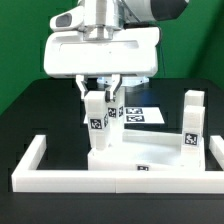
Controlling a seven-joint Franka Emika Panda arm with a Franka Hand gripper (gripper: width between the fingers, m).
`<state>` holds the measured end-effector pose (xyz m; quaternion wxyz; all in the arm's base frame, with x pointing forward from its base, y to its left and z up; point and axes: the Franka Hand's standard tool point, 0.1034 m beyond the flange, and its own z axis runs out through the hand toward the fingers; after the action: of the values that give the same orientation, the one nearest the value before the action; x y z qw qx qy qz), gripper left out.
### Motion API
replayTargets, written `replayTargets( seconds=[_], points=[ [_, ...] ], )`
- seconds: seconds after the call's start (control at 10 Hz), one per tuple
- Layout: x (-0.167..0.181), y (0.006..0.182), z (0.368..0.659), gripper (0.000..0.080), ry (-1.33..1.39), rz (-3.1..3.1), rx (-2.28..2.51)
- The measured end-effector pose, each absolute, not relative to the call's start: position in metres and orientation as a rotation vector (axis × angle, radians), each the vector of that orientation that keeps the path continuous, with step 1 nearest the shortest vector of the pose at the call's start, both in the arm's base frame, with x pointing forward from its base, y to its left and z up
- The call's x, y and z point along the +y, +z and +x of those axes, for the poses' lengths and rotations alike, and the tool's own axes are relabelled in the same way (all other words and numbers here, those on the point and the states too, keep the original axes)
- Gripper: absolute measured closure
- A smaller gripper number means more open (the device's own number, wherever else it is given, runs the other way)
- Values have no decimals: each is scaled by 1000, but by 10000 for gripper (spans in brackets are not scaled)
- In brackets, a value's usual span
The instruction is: Assemble desk
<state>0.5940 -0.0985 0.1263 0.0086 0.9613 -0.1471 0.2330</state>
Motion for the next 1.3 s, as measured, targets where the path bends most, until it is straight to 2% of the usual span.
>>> replayTargets(
  seconds=[0.9, 1.3],
  points=[
    [-88, 125, 607, 510, 980, 2841, -425],
    [-83, 125, 608, 510, 989, 2840, -413]
  ],
)
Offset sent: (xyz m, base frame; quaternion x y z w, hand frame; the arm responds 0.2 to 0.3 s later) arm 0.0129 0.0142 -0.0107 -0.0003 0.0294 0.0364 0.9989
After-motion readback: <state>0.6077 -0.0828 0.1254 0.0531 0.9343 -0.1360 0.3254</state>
